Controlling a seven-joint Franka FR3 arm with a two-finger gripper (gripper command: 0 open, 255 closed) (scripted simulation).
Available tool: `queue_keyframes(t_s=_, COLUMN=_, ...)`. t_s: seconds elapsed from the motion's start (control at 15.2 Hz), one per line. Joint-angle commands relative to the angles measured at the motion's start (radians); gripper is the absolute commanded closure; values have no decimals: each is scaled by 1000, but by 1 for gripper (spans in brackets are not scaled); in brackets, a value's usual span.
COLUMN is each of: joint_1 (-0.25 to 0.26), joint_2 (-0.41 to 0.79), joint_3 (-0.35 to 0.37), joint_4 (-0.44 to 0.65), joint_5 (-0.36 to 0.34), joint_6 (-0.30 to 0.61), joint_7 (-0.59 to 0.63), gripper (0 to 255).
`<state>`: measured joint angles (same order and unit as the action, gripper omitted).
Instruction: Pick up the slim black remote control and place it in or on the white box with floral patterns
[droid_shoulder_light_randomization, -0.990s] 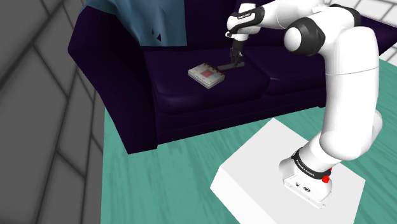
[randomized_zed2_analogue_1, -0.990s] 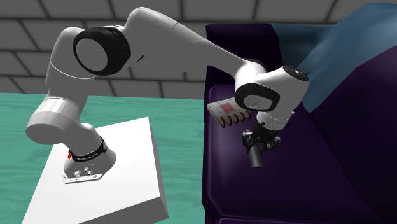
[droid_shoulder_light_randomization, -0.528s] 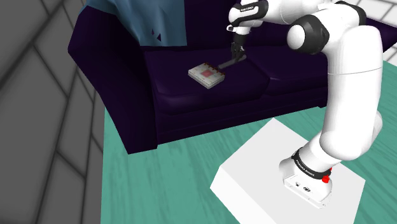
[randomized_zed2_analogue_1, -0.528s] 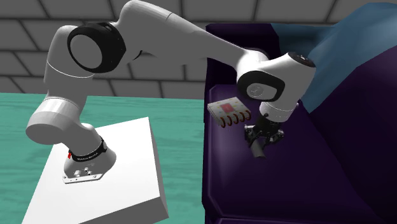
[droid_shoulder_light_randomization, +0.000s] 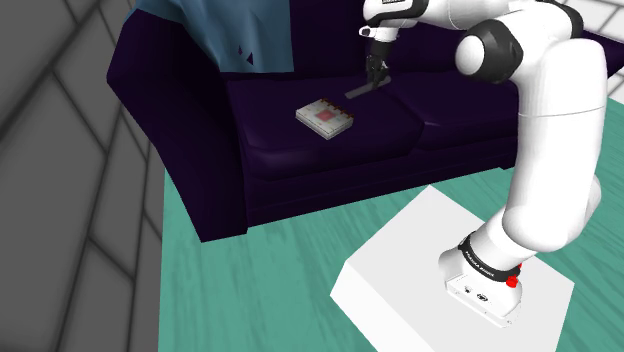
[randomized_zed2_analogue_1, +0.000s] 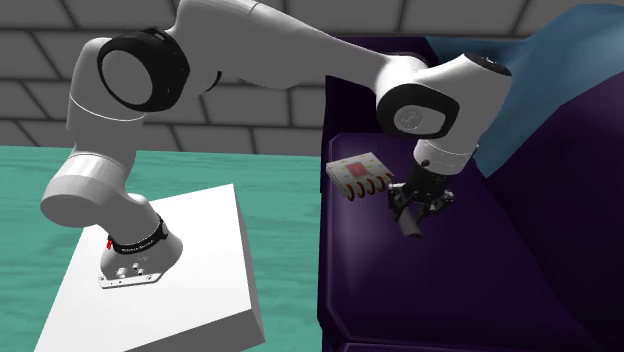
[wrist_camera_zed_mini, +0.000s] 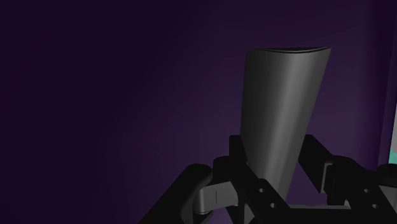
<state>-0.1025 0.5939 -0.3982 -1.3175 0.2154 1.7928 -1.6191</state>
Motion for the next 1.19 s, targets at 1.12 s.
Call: queue_keyframes(t_s=1.12, joint_1=225, joint_2=-175, joint_3=39, joint_4=-189, joint_5=-58, joint_6=30, joint_7=244, gripper=255)
